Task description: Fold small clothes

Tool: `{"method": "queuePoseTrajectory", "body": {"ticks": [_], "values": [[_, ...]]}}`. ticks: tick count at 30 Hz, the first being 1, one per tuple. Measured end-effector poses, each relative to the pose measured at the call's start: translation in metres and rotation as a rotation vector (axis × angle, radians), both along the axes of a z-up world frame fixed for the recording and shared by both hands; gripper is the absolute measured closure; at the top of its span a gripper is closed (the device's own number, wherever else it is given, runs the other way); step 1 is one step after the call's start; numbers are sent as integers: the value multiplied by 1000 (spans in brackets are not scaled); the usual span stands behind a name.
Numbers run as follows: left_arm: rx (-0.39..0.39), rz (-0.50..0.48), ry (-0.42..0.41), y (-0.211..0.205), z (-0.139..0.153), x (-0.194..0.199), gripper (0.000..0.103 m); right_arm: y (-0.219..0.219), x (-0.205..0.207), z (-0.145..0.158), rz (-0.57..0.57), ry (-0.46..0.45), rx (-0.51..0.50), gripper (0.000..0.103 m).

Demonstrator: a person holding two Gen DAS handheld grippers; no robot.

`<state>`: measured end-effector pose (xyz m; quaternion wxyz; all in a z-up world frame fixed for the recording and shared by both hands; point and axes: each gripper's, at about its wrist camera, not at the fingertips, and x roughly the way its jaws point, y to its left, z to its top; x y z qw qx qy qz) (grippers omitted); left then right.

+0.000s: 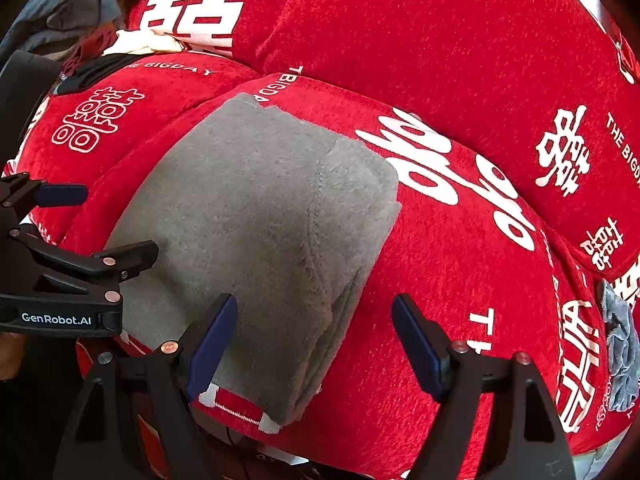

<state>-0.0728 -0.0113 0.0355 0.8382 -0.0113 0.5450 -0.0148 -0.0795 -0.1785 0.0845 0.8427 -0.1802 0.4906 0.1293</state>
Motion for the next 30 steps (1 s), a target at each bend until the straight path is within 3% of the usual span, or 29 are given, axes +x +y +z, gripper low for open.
{"method": "queuePoseTrajectory", "body": {"ticks": [30], "values": [[-34, 2, -5, 17, -7, 11, 0, 19, 11, -9, 11, 32, -55, 21]]}}
